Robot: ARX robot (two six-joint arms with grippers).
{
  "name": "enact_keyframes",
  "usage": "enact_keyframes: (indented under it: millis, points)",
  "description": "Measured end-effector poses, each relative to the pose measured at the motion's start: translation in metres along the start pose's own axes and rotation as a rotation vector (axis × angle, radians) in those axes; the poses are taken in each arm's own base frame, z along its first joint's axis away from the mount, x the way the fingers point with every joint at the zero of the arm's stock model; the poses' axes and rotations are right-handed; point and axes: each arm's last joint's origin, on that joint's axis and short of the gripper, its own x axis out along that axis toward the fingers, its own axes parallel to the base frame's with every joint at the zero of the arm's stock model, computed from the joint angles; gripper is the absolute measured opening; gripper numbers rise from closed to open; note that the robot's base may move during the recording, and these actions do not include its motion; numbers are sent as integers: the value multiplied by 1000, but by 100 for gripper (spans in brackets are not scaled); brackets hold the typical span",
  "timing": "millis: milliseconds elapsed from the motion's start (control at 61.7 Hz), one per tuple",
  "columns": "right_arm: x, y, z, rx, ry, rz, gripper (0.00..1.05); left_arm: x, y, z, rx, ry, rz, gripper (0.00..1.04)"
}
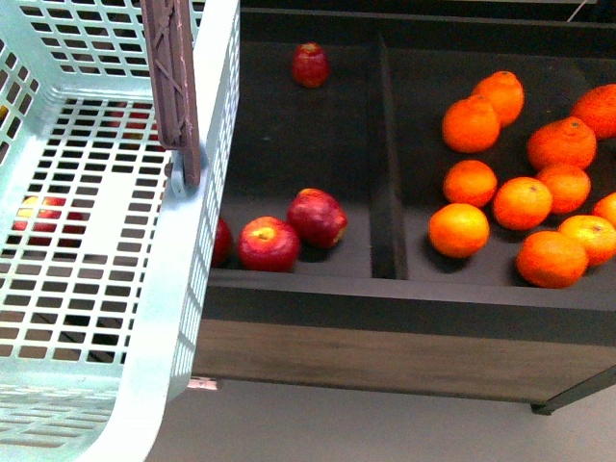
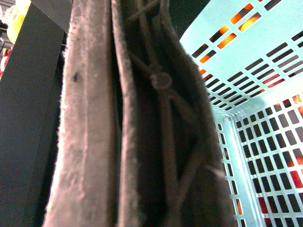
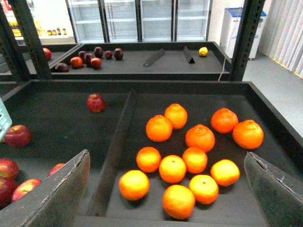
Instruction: Pick lemon and mango into basket
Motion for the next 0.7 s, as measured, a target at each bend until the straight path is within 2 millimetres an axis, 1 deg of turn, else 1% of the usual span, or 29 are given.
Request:
enact_keyframes:
  millis: [697]
  points:
    - [0,0,0,0,0,-1,96,0,0,0,0,1,0,17]
